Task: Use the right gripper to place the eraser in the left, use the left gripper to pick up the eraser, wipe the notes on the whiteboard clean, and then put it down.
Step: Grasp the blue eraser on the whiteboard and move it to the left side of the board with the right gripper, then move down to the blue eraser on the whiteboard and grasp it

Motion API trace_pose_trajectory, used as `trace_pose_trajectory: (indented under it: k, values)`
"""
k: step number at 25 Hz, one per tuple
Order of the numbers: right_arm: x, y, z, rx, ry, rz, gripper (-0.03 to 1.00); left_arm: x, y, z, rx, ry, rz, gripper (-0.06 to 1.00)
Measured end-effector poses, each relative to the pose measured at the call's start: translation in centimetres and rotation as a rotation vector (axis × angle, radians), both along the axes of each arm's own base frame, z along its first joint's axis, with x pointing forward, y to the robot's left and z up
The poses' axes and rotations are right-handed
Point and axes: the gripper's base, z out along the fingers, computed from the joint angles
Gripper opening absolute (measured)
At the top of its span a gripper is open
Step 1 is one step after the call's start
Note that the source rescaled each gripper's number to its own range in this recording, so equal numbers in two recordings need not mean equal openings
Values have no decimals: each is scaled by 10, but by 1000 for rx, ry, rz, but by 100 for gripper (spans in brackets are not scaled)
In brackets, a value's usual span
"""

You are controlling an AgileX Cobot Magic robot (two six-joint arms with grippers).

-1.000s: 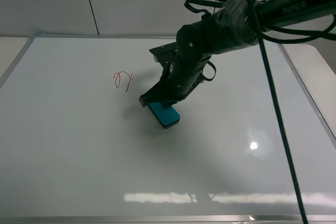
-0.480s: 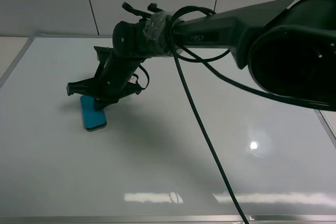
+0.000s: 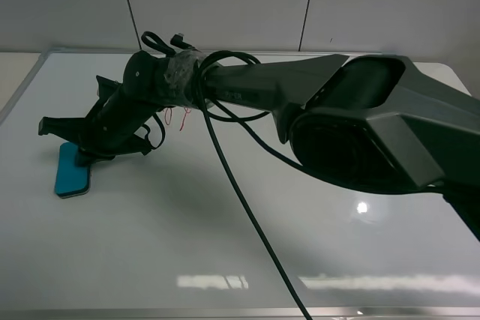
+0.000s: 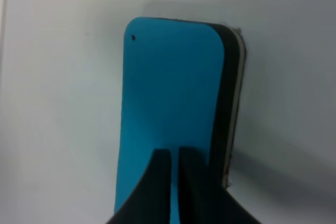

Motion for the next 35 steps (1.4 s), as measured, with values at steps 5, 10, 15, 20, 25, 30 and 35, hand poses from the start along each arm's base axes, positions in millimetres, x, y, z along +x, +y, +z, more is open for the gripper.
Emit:
trace_pose_trajectory:
  k: [5, 10, 15, 20, 25, 30, 35]
  values:
    - [1, 2, 7, 33, 3, -23, 0, 0, 0, 0, 0, 0, 0, 100]
    - [4, -2, 56, 67, -118, 4, 0, 0, 0, 0, 0, 0, 0, 100]
    - [27, -31, 129, 23, -481, 79, 0, 0, 0, 0, 0, 0, 0, 100]
    - [50, -74, 181, -127, -747, 114, 0, 0, 0, 0, 0, 0, 0, 100]
    - [60, -119, 225, -260, -813, 105, 0, 0, 0, 0, 0, 0, 0, 100]
    - [66, -162, 256, -370, -813, 78, 0, 0, 0, 0, 0, 0, 0, 100]
    - [76, -202, 263, -493, -727, 16, 0, 0, 0, 0, 0, 0, 0, 100]
